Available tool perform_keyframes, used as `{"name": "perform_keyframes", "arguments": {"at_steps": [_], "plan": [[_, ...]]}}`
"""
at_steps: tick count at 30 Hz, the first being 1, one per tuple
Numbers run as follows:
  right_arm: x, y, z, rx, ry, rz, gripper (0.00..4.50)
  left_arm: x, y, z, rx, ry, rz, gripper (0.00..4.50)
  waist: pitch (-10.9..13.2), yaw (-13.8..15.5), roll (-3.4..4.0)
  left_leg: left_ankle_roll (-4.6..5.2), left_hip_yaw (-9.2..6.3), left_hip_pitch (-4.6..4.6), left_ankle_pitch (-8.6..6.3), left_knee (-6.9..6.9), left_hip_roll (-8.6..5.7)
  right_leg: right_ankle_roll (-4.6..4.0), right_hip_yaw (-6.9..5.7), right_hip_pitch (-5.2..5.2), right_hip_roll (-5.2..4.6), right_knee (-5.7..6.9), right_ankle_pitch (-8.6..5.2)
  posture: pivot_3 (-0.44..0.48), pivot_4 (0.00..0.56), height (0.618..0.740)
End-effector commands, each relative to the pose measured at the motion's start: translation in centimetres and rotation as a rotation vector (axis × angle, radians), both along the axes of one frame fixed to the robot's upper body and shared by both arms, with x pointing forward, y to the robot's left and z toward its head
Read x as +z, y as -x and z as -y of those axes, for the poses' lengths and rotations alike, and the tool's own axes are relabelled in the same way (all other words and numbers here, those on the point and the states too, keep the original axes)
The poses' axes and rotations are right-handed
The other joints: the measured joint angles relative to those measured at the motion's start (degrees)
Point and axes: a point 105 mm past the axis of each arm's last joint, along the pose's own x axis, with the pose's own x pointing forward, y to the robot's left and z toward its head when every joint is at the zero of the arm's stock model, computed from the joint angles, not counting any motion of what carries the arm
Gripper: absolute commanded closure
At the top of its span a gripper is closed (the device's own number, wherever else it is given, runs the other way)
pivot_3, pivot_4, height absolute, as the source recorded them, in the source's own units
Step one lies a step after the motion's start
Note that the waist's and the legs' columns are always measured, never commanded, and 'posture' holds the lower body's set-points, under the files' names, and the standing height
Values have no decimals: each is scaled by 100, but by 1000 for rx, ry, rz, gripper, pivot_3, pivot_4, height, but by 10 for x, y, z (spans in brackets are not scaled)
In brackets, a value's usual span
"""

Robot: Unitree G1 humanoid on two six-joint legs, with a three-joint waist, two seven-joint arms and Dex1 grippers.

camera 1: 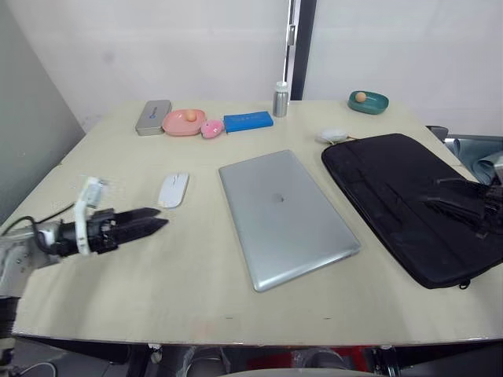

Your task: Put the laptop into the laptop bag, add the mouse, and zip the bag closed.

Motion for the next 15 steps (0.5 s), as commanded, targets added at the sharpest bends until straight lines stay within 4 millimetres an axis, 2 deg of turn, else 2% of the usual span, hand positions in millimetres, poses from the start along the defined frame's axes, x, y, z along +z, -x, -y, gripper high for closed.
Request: {"name": "perform_keyframes", "arguments": {"at_steps": [1, 6, 8, 9, 12, 15], "plan": [[6, -8, -35, 94, 7, 43, 1892, 4, 3, 17, -34, 102, -132, 0, -1, 4, 3, 0, 1, 1, 0, 1, -1, 0, 2, 0, 0, 1, 0, 0, 150, 740], [-6, -30, -71, 163, 57, 71, 3619, -11, 9, 32, -57, 199, -362, 0, -2, -14, 5, -3, 0, 0, 0, 10, -3, 0, 4, -1, -1, 7, 0, 0, 150, 740], [-13, -44, -80, 153, 104, 105, 4302, -19, 2, 34, -18, 217, -427, 0, -2, -13, 5, -5, 0, -1, 0, 9, -3, 0, 4, -1, -1, 8, 0, 0, 150, 740], [-17, -52, -82, 133, 137, 120, 4489, -23, -3, 35, 5, 221, -455, 0, -2, -11, 5, -9, -1, -1, -1, 8, -3, 1, 2, -1, -1, 8, 0, 0, 150, 740], [-30, -81, -98, 90, 190, 158, 4489, -38, -17, 48, 51, 200, -505, 0, -2, -14, 4, -33, -4, -5, 13, 19, -4, -1, 2, 0, -2, 14, 2, 0, 150, 740], [-50, -95, -115, 115, 260, 150, 4489, -49, -35, 54, 137, 203, -543, 0, -1, 4, 1, -46, -10, -8, 15, 21, -7, -2, -1, 2, -4, 14, 4, 0, 150, 740]]}}
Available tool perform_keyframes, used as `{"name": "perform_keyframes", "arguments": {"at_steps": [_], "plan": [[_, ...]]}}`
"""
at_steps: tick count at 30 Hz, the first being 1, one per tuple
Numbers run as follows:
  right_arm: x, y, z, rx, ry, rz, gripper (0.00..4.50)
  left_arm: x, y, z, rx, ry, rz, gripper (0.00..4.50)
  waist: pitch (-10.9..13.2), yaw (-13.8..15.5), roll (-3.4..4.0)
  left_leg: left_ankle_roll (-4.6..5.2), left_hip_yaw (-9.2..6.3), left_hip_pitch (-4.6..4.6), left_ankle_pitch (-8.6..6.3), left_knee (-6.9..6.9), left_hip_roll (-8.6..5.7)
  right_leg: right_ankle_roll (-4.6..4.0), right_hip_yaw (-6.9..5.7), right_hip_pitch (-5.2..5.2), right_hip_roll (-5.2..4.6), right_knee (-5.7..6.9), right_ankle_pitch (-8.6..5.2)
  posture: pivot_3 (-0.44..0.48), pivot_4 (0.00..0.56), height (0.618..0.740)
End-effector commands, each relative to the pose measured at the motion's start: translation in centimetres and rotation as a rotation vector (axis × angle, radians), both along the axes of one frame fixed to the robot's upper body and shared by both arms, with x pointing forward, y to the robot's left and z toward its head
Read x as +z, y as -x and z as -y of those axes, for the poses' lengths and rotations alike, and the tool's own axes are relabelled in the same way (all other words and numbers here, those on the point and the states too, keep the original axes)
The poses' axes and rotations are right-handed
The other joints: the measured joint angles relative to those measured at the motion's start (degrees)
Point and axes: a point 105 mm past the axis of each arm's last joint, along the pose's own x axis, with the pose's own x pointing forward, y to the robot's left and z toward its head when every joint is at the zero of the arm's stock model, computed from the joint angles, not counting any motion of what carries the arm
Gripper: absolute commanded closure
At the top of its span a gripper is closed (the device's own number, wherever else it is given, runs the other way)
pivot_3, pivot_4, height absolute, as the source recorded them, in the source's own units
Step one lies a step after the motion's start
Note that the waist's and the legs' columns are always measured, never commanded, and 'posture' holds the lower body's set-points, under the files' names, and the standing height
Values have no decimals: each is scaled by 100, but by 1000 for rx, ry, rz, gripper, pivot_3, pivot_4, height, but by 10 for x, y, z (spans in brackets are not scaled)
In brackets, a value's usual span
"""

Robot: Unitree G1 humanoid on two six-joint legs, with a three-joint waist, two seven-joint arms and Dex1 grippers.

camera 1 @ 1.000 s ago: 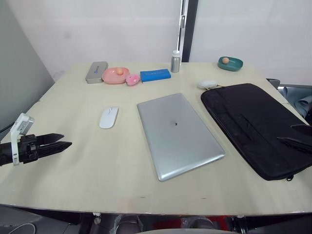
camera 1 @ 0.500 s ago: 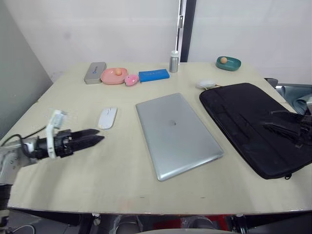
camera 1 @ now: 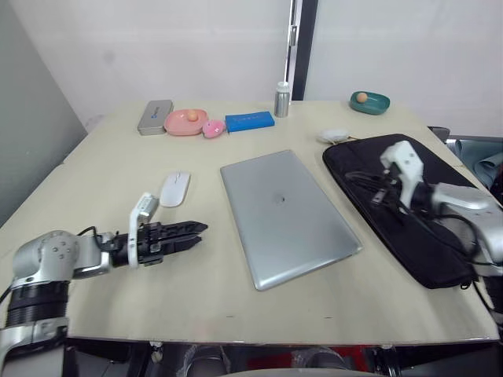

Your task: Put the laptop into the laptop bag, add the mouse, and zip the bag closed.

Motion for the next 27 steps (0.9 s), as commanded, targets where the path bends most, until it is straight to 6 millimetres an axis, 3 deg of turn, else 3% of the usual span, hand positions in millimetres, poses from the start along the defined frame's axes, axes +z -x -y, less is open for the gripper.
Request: {"name": "perform_keyframes", "arguments": {"at_steps": [1, 5, 7, 14, 20, 27], "plan": [[-13, -12, -13, 14, 85, 24, 4489, -6, -19, -2, 98, -42, -35, 0, 0, 7, -1, -2, -1, -1, 2, -2, 0, 0, -2, 1, 0, -2, 0, 0, 150, 740], [-45, -31, -16, -34, 190, -55, 4489, -14, -27, 12, 106, -44, -66, 0, 0, -11, -1, 2, -3, -8, 6, -5, -1, 2, -4, 0, 1, -16, 2, 0, 150, 740], [-51, -39, -17, -49, 211, -67, 4489, -19, -30, 15, 118, -51, -81, 0, 0, -14, -1, 1, -3, -7, 5, -5, -2, 2, -5, 1, 0, -15, 2, 0, 150, 740], [-41, -65, -14, -71, 311, -26, 4489, -20, -38, 24, 124, -48, -91, 0, 0, -7, -1, -10, -4, 2, -1, 2, -3, -1, -4, 12, -2, -6, 8, 0, 150, 740], [-66, -50, -28, 82, 381, -162, 4489, -24, -49, 28, 163, -69, -91, 0, 0, 12, -1, -5, -6, 3, 2, -1, -3, -1, -8, 16, -3, -12, 8, 0, 150, 740], [-67, -43, -41, 133, 321, -214, 4489, -24, -56, 37, 175, -43, -100, 0, -2, -127, 2, -7, -8, 9, 0, -1, -2, -6, -8, 23, -2, -11, 13, 0, 150, 740]]}}
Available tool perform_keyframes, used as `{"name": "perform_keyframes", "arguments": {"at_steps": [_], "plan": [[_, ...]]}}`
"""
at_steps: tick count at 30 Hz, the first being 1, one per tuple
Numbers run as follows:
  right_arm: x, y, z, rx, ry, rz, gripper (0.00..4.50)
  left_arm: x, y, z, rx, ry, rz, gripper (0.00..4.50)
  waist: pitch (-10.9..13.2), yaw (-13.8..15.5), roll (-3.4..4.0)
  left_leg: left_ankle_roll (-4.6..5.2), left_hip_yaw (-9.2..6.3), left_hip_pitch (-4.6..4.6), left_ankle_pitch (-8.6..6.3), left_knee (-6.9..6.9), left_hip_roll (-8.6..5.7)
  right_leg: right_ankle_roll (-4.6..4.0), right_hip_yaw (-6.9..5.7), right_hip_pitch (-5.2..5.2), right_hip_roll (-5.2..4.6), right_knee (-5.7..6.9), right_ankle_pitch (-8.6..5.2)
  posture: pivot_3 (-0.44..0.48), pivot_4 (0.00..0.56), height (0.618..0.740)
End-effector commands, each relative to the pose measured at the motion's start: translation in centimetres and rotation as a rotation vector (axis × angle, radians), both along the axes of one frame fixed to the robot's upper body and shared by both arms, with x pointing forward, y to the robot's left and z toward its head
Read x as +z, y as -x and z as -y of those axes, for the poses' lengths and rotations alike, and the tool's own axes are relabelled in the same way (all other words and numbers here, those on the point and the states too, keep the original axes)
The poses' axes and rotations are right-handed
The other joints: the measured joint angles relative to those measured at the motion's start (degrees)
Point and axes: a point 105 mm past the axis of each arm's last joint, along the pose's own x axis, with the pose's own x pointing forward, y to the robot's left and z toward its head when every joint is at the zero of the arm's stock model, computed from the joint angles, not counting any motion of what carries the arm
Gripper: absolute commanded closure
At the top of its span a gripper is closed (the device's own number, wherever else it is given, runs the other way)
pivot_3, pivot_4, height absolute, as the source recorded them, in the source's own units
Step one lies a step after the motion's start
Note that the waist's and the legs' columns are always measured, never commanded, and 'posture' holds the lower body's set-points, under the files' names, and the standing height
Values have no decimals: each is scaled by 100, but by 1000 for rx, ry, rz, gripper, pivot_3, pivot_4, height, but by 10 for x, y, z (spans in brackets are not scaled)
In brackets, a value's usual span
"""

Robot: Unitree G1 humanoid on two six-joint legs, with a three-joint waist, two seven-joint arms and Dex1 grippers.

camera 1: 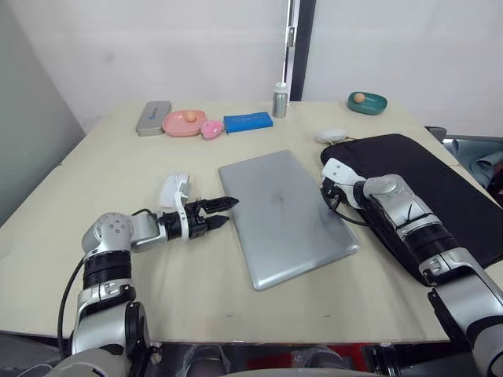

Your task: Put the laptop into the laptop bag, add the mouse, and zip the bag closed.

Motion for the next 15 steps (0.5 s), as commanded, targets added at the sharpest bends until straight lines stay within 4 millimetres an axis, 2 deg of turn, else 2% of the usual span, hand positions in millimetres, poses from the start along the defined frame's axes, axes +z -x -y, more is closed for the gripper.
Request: {"name": "perform_keyframes", "arguments": {"at_steps": [1, 4, 8, 15], "plan": [[1, 8, -21, 75, -60, -28, 4489, -15, 3, 1, 10, -41, -55, 0, 0, -16, 1, 1, 0, 0, 1, -1, 0, 0, 0, 0, 0, -1, 0, 0, 150, 740], [2, 12, -26, 86, -90, -40, 4489, -19, 8, 5, -12, -45, -70, 0, 0, -24, 1, 1, -1, -1, 1, -1, 0, -1, -1, 1, 0, -4, 0, 0, 150, 740], [6, 23, -44, 137, -166, -69, 4489, -24, 20, 8, -54, -34, -86, 0, -2, -58, 3, 1, 1, 1, 0, -14, 0, -1, -2, 3, 0, -20, 0, 0, 150, 740], [6, 55, -58, 287, -206, -136, 4489, -23, 28, 17, -103, -28, -82, 0, -6, -108, 9, 12, 3, 0, 8, -56, 2, -1, -11, 6, 4, -66, 0, 0, 150, 740]]}}
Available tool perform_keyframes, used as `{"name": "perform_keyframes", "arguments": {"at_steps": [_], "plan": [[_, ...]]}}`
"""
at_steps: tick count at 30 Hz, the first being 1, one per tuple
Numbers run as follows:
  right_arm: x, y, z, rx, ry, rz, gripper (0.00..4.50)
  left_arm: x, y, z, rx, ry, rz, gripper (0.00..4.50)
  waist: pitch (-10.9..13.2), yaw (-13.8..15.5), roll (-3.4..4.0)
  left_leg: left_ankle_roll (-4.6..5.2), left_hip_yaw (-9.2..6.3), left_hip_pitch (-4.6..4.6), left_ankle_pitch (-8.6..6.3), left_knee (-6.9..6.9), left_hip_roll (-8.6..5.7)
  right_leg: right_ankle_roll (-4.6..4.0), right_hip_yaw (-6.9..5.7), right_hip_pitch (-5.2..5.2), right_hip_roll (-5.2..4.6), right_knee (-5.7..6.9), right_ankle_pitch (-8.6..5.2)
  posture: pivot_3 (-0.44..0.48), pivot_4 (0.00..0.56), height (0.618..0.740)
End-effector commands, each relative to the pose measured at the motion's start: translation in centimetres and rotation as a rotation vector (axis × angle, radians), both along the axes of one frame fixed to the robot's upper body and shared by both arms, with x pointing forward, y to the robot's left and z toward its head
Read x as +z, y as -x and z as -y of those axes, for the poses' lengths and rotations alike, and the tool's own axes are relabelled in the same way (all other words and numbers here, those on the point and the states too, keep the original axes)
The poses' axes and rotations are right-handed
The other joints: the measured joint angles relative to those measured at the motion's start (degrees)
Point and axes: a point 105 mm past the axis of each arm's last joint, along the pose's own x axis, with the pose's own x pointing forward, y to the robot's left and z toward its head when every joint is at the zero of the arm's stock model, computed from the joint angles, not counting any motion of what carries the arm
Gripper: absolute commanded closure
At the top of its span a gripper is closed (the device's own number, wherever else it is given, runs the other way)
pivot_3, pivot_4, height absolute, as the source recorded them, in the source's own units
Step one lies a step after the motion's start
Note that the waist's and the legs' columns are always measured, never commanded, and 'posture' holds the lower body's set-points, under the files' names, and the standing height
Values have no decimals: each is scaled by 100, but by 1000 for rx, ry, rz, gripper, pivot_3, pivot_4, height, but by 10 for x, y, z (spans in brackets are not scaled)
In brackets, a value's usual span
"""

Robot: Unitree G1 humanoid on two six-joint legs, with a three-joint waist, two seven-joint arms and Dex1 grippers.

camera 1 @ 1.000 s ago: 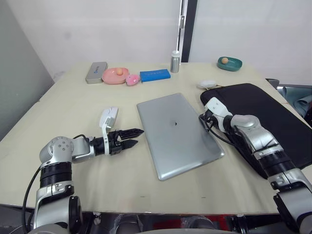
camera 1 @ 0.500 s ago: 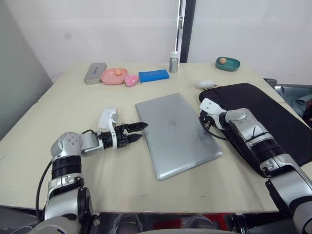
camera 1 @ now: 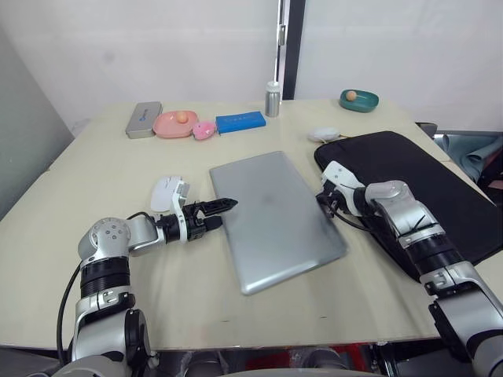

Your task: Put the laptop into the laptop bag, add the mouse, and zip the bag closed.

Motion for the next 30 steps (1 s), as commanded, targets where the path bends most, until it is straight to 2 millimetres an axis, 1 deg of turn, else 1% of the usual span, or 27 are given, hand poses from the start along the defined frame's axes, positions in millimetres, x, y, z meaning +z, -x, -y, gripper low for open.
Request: {"name": "perform_keyframes", "arguments": {"at_steps": [1, 5, 9, 12, 14, 16, 17, 18, 20, 22, 24, 30], "plan": [[11, 19, -32, 173, -63, -8, 4489, -21, 16, 20, -96, -11, -107, 0, 0, 8, 0, 0, 0, -1, 0, -1, 0, 0, 0, 1, -1, -4, 0, 0, 150, 740], [13, 14, -31, 139, -68, -2, 4489, -19, 14, 21, -94, -3, -98, 0, 0, 15, 0, 1, 0, -2, 0, -1, -2, -1, -2, 6, -3, -13, 0, 0, 150, 740], [12, 14, -26, 130, -55, -3, 4489, -17, 12, 21, -89, 2, -89, 0, 0, 17, 0, 0, 0, -1, -1, -2, -2, -1, -3, 7, -3, -14, 0, 0, 150, 740], [11, 12, -18, 111, -33, 4, 4500, -13, 11, 15, -92, 6, -73, 769, 1, 21, -1, 0, 0, -2, -1, -2, -2, -1, -3, 7, -4, -15, 0, 0, 150, 740], [15, 11, -16, 109, -36, 9, 4500, -9, 11, 12, -98, 5, -65, 1406, 3, 42, -2, 0, 0, -4, -1, -5, -2, -1, -5, 6, -4, -20, 0, 0, 150, 740], [24, 11, -13, 117, -44, 33, 4500, 0, 12, 8, -120, 7, -45, 2058, 8, 58, -2, 0, 0, -8, -1, -6, -2, -1, -7, 4, -4, -24, 0, 0, 150, 740], [27, 11, -12, 120, -46, 42, 4500, 3, 12, 6, -128, 7, -39, 2497, 12, 64, -2, 0, -1, -10, -1, -7, -2, 0, -7, 2, -4, -24, 0, 0, 150, 740], [30, 11, -10, 125, -40, 58, 4500, 6, 12, 5, -137, 9, -35, 2785, 14, 68, -2, 0, -1, -11, -1, -8, -2, 0, -7, 0, -3, -24, 0, 0, 150, 740], [40, 11, -6, 150, -14, 121, 4500, 14, 15, 3, -162, 22, -18, 3530, 23, 91, -4, 0, -1, -12, 0, -8, -1, 0, -8, -2, -3, -23, 1, 0, 150, 740], [61, 16, -6, 190, -44, 173, 4500, 21, 19, -1, -189, 19, -1, 4144, 25, 96, -4, -1, -1, -11, -1, -8, -1, 0, -7, -3, -3, -23, 1, 0, 150, 740], [82, 26, -8, 233, -87, 209, 4500, 25, 21, -7, -199, 18, 7, 4197, 30, 78, -1, -1, 0, -11, -1, -11, -1, 0, -6, -6, -1, -20, 1, 0, 150, 740], [116, 41, -4, 254, -143, 270, 4500, 26, 27, -15, -206, 17, -6, 4198, 35, 90, -1, -4, 0, -9, 0, -17, 3, 0, -6, -5, 5, -19, 1, 0, 150, 740]]}}
